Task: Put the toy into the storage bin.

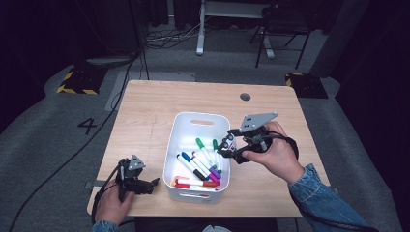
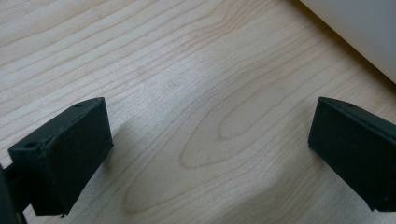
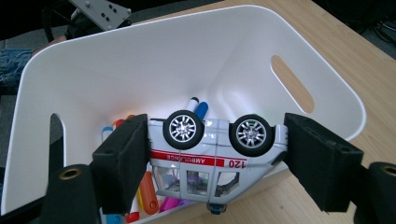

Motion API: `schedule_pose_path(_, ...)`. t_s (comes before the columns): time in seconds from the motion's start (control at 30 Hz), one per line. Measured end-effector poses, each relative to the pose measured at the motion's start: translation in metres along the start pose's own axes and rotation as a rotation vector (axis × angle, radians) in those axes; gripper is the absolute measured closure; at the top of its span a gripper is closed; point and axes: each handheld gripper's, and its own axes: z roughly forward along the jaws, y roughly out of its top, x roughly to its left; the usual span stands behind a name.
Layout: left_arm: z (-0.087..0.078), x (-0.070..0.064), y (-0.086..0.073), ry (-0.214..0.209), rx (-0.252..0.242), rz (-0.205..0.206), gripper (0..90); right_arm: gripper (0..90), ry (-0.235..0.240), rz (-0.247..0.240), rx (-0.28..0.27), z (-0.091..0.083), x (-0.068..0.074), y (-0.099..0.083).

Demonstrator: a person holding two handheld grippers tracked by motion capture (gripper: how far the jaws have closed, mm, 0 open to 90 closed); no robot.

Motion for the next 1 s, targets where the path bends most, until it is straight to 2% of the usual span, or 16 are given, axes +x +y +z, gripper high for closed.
schedule_pose_path(0.23,0.0,0.0,0.0,0.0,0.0,0.0,0.0,25.1,0.021,-0.015,0.04,0.011,0.005,-0.002)
schedule_pose_path(0.47,0.0,0.0,0.0,0.0,0.0,-0.001,0.0,25.1,0.031,-0.038,0.052,0.016,0.007,-0.003)
schedule_pose_path(1.0,0.0,0.0,0.0,0.0,0.0,-0.001,0.0,25.1,0.059,-0.071,0.12,0.031,0.016,-0.009)
